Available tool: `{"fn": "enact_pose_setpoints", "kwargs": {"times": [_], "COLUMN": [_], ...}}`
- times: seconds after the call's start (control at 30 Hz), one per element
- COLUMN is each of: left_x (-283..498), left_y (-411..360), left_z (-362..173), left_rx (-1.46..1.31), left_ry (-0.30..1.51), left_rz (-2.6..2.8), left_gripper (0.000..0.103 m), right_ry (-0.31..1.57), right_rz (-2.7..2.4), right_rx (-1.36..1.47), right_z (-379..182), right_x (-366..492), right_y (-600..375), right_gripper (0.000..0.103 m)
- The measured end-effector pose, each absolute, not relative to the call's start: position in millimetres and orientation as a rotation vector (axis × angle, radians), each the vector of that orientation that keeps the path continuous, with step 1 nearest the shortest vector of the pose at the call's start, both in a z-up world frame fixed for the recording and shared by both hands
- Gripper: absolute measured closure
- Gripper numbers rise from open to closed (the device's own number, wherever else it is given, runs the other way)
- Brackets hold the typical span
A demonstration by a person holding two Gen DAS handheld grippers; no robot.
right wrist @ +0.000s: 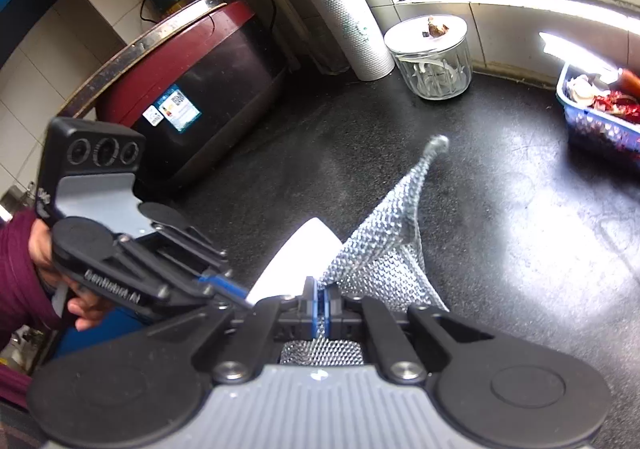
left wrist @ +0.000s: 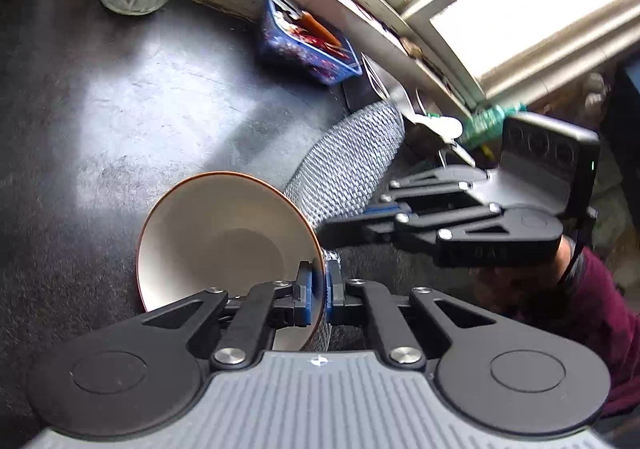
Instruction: Clean bowl
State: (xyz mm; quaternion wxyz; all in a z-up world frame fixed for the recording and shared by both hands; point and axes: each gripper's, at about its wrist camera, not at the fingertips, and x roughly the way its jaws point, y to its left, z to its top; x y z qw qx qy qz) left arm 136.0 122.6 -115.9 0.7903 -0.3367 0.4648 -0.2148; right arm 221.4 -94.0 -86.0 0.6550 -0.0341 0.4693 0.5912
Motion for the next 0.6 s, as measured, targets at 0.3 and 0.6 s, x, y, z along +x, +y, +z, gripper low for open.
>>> {"fn": "enact_pose_setpoints", "kwargs": {"times": [0.3, 0.6], "left_x": [131, 138], "left_y": [134, 132], "left_z": [-125, -127], "left_rx": [-0.974, -1.008], "left_ry": [0.937, 0.922], "left_rz": [-0.277, -0.206], "left_gripper": [0.098, 0.097], "right_ry": [1.051, 1.046], "right_rz": [1.385, 1.391], "right_rx": [-0.040, -0.110], "right_z": [-92, -90], "right_x": [192, 173], "right_y": [-101, -87], "right_gripper": [0.100, 0.100]}}
